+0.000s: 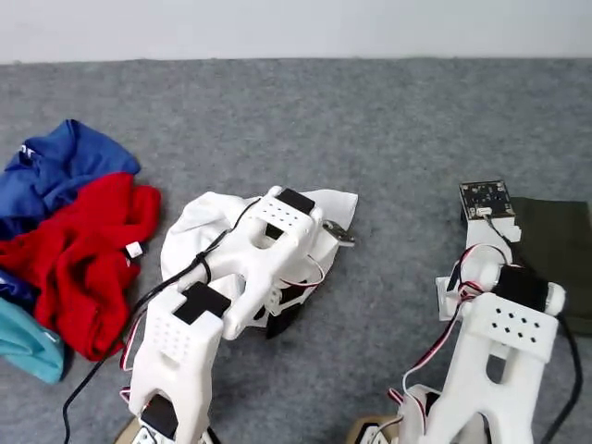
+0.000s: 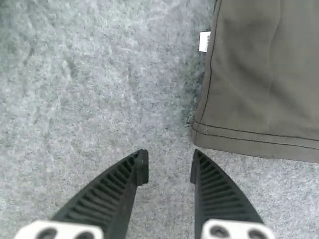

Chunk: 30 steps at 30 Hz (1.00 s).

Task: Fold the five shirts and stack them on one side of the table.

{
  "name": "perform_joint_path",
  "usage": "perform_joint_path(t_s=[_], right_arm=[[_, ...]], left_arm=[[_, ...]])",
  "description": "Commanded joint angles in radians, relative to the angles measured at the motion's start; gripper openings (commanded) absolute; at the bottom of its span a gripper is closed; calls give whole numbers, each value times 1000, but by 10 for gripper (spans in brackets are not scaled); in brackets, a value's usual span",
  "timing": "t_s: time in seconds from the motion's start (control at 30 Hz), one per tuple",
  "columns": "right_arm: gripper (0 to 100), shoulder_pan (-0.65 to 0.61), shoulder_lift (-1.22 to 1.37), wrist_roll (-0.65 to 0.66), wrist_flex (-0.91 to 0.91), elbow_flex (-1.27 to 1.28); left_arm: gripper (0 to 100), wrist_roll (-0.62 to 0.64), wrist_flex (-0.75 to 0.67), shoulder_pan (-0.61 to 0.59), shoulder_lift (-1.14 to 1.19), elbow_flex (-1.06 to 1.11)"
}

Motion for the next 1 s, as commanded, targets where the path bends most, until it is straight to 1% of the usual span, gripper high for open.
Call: perform_joint_path(t_s=[0.0, 0.1, 0.27, 0.43, 0.67, 0.97], right_arm=[[151, 12, 1, -6, -13, -5], [151, 12, 1, -6, -13, -5], [151, 12, 1, -8, -13, -5], [151, 12, 1, -8, -13, -5], [151, 10, 1, -8, -13, -5], [151, 10, 1, -9, -13, -5]], left_arm=[[145, -6, -32, -15, -5, -21], [145, -5, -71, -18, -5, -21], [145, -5, -81, -11, -3, -10], [142, -5, -164, -17, -3, 65], [12, -5, -178, -17, -3, 73], [14, -5, -216, -18, -18, 64]])
